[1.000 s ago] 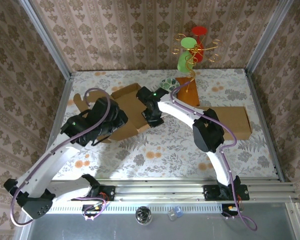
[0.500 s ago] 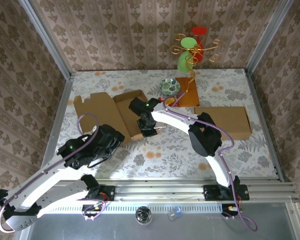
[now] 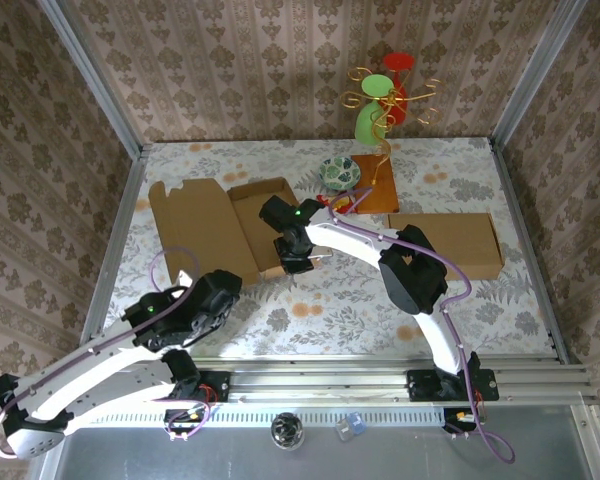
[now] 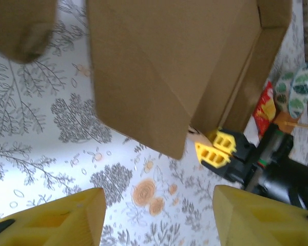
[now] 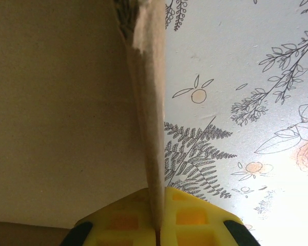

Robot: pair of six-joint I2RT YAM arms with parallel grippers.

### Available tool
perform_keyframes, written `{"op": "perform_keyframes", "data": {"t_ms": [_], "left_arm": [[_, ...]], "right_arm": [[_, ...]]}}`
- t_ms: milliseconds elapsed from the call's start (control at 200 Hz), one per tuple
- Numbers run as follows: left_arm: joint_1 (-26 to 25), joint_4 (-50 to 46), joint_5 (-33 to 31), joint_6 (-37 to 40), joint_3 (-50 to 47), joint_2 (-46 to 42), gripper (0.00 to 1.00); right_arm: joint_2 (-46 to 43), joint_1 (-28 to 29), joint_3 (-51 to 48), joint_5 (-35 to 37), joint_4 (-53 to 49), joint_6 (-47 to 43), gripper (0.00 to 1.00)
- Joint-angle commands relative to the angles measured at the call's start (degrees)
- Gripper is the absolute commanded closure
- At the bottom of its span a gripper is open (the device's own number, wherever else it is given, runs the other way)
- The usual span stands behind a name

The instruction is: Fold the paper box

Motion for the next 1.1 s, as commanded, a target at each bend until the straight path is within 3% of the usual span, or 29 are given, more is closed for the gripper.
{"op": "perform_keyframes", "data": {"t_ms": [0, 475, 540, 695, 840, 960, 1095], "left_arm": [[-0.5, 2.27, -5.0, -4.7, -3.66, -0.95, 0.47], [2.72, 9.86, -11.37, 2.06, -6.99, 1.49, 0.65], [4.05, 11.32, -11.7, 5.04, -7.42, 1.61, 0.7], [8.13, 13.8, -10.14, 13.18, -7.69, 1.78, 1.0], [9.42, 10.84, -10.0, 15.91, -5.92, 2.23, 1.0], [10.32, 8.86, -9.08, 18.25, -4.78, 2.21, 1.0], [11.44, 6.83, -7.58, 20.63, -3.79, 2.23, 1.0]], "right_arm": [[-2.01, -0.34, -1.04, -1.38, 0.55, 7.32, 1.0], [-2.38, -0.28, -2.56, -2.72, 1.79, 7.27, 1.0], [-2.52, -0.17, -2.74, -2.81, 1.84, 7.22, 1.0], [-2.65, -0.11, -3.03, -3.24, 1.66, 7.08, 1.0], [-2.57, 0.09, -3.51, -3.94, 2.23, 6.62, 1.0], [-2.89, 0.3, -3.96, -4.04, 3.5, 5.82, 0.79], [-4.21, 0.55, -4.91, -3.56, 5.79, 5.12, 0.65]]}}
